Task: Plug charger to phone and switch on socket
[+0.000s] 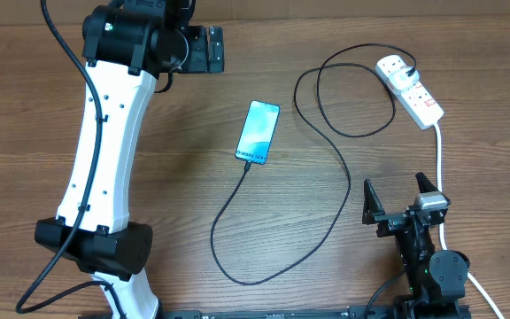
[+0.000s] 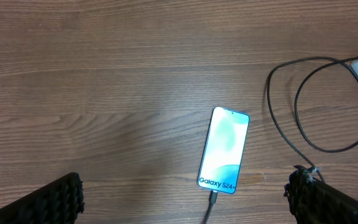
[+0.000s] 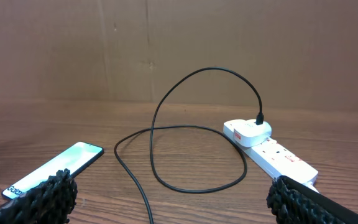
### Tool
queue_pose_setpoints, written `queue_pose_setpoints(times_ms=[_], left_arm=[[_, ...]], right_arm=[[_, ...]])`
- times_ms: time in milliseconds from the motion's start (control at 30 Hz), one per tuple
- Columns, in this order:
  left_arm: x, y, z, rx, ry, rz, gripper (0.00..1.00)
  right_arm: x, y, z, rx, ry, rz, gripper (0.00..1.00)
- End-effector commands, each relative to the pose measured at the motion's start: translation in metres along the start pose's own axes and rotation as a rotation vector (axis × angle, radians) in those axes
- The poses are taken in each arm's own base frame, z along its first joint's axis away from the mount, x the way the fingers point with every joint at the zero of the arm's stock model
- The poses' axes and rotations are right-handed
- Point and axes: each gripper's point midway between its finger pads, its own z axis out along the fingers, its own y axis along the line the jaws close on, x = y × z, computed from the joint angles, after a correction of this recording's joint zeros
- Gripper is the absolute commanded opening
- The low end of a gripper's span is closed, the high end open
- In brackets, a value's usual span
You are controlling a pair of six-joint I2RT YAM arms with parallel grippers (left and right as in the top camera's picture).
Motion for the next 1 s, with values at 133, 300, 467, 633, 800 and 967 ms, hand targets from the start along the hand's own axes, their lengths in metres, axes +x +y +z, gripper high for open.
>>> queue_pose_setpoints(times_ms=[133,300,467,633,800,967], left_arm=[[0.002,-0.001,0.005,-0.008,0.010,-0.006,1.00],[-0.001,-0.001,-0.010,-0.007,-0.023,-0.007,1.00],[0.002,0.001,-0.047,0.005,-0.067,-0.008,1.00],[0.020,0.013,-0.087,-0.030,-0.080,0.002,1.00],[0.024,0.021,-0.107,-0.056,-0.119,0.002,1.00],[0.034,0.024,-0.096,-0.054,-0.133,0.000,1.00]], right_arm=[[0.002,-0.003,0.000,0.017,-0.004,0.006,1.00],[0.002,-0.003,0.000,0.017,-0.004,0.006,1.00],[0.002,-0.003,0.000,0.017,-0.004,0.006,1.00],[0.002,-0.003,0.000,0.017,-0.004,0.006,1.00],[0.002,-0.003,0.000,0.017,-0.004,0.006,1.00],[0.002,-0.003,0.000,0.017,-0.004,0.006,1.00]])
